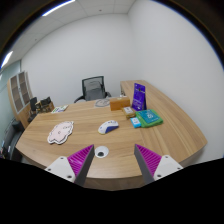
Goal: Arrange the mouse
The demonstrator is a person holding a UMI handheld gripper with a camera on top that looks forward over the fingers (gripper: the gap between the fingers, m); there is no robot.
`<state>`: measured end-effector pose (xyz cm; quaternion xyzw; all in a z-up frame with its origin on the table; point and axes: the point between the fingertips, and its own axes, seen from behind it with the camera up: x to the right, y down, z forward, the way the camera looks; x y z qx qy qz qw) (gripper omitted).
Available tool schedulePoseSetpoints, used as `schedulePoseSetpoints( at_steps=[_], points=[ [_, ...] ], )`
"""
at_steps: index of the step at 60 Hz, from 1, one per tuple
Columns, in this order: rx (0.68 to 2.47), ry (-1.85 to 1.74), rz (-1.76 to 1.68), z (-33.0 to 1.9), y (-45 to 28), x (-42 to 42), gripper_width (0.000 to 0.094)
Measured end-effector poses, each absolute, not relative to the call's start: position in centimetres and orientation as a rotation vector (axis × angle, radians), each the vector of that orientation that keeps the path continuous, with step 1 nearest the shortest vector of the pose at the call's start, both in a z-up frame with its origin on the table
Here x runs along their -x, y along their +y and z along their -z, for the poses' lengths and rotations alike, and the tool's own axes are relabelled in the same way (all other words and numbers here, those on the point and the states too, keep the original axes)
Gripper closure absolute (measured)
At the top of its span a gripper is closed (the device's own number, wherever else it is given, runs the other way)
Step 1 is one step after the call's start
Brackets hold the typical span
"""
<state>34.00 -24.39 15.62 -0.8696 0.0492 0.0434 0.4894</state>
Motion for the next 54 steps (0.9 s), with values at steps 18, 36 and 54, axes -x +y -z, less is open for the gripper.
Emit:
schedulePoseSetpoints(
  at_steps=[18,36,54],
  points=[
    [2.182,0.129,-0.133,-10.9,-17.2,-25.7,0.0107],
    [2.239,0.15,-0.19,-2.0,-5.2,-27.3,0.0105],
    [2.253,0.098,-0.23,0.4,5.0,-28.2,0.0106]
  ],
)
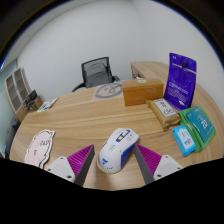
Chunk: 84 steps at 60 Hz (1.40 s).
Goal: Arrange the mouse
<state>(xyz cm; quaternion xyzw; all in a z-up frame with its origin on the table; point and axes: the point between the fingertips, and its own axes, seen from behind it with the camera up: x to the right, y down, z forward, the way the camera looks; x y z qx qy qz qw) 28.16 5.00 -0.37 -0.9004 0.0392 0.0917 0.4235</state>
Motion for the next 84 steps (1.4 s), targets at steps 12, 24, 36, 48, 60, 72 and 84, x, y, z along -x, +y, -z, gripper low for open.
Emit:
schedulePoseSetpoints(
  at_steps=[12,24,36,48,60,72,84],
  points=[
    [2.262,-0.028,-0.127,1.0,8.8,-27.5,0.0204],
    [2.24,-0.024,-0.047,1.4,9.3,-27.9,0.0485],
    [2.265,-0.021,-0.077,-1.4,8.6,-21.8,0.057],
    [2.238,-0.019,-0.184,-3.7,8.4,-5.2,0.0568],
    [2.304,0.061,-0.133,-0.7,7.9,2.7,0.0572],
    [2.343,0.036,-0.052,1.1,7.2,3.1,0.0457],
    [2.352,0.087,-0.134,-1.9,4.9,4.3,0.01]
  ],
)
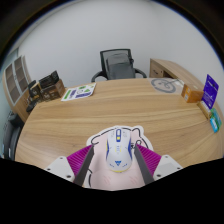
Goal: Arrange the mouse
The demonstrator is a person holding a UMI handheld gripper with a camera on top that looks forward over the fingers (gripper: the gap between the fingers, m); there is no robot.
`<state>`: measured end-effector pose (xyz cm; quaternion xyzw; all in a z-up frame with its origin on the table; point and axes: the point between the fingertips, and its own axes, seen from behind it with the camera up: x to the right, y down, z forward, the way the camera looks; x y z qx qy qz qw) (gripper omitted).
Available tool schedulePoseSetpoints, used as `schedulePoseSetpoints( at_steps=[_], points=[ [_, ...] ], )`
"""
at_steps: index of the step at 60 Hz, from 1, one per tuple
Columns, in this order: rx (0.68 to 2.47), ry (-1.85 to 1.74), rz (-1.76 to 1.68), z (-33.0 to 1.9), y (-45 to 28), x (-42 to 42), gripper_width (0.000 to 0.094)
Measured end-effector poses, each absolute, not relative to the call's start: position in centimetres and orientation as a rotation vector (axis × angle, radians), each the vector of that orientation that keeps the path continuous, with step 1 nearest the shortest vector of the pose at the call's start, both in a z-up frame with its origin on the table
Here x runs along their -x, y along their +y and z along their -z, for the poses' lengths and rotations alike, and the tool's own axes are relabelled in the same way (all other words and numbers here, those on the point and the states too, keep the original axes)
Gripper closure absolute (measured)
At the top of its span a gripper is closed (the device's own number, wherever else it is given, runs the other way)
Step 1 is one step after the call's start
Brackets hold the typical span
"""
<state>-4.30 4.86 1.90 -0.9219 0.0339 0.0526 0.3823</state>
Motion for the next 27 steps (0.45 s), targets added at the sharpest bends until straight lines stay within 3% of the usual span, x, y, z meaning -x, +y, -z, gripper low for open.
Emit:
schedulePoseSetpoints(
  at_steps=[15,27],
  points=[
    [2.248,0.069,-0.223,-9.5,-5.6,4.7,0.0103],
    [2.213,0.026,-0.302,-13.1,-17.5,2.1,0.0105]
  ],
)
